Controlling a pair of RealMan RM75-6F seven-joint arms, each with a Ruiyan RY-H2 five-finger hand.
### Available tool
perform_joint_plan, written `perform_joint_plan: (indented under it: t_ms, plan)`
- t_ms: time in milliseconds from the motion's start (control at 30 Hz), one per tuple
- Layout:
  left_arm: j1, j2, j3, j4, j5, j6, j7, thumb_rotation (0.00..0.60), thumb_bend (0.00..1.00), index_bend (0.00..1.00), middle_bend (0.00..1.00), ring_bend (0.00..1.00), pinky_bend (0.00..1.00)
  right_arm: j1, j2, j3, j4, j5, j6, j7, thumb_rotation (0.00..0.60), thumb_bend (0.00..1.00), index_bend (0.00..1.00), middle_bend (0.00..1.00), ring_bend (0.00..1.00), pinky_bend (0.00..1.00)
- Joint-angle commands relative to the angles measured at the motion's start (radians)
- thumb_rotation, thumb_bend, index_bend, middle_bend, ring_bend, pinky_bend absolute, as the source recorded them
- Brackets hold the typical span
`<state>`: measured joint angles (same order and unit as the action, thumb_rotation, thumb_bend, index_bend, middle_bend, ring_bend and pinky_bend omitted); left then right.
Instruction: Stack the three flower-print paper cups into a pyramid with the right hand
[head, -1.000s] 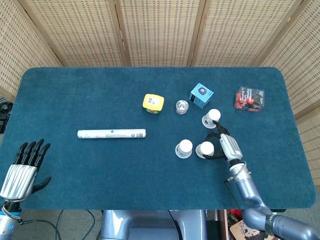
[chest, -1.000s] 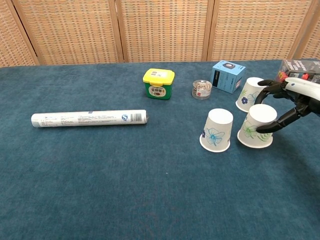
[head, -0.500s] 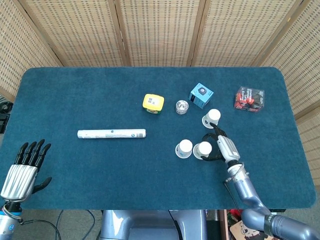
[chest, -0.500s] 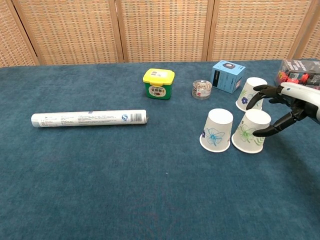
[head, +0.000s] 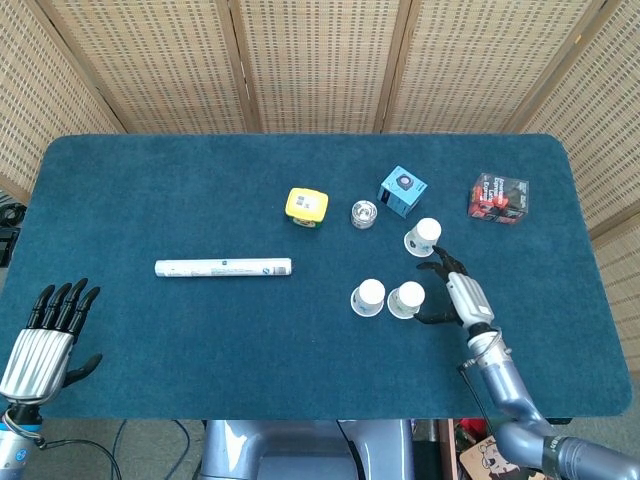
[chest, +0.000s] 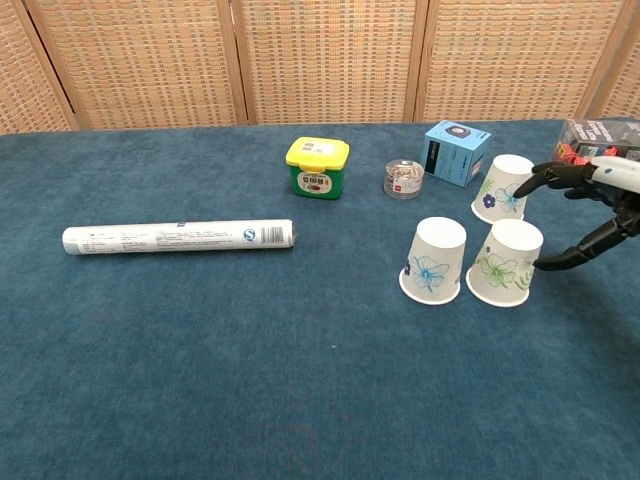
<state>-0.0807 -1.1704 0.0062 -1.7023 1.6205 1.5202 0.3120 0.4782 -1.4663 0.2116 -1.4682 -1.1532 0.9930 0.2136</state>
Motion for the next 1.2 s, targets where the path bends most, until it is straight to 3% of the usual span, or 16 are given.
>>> perform_joint_plan:
  t_ms: [33, 367, 500, 867, 1200]
  plan:
    - [0.000, -0.001, 0.001, -0.001, 0.002, 0.000, 0.002, 0.600, 0.21, 0.00, 0.00, 0.00, 0.00, -0.032, 0.071, 0.000, -0.089, -0.023, 0.044, -0.002, 0.600, 0.12, 0.26, 0.00, 0.00, 0.00]
    - [0.004, -0.001, 0.003, -0.003, 0.013, 0.011, 0.005, 0.600, 0.21, 0.00, 0.00, 0.00, 0.00, -0.061, 0.160, 0.017, -0.239, -0.088, 0.149, -0.063, 0.600, 0.12, 0.26, 0.00, 0.00, 0.00]
    - [0.005, 0.000, 0.003, -0.003, 0.014, 0.012, 0.004, 0.600, 0.21, 0.00, 0.00, 0.00, 0.00, -0.045, 0.175, 0.044, -0.262, -0.066, 0.175, -0.159, 0.600, 0.12, 0.26, 0.00, 0.00, 0.00]
    - [0.008, -0.008, 0.007, -0.006, 0.041, 0.026, 0.029, 0.600, 0.21, 0.00, 0.00, 0.00, 0.00, 0.085, 0.188, 0.152, -0.180, 0.170, 0.089, -0.380, 0.600, 0.12, 0.26, 0.00, 0.00, 0.00]
    - [0.004, -0.024, 0.003, -0.002, 0.040, 0.018, 0.056, 0.600, 0.21, 0.00, 0.00, 0.00, 0.00, 0.162, 0.171, 0.168, -0.069, 0.296, 0.006, -0.444, 0.600, 0.12, 0.26, 0.00, 0.00, 0.00]
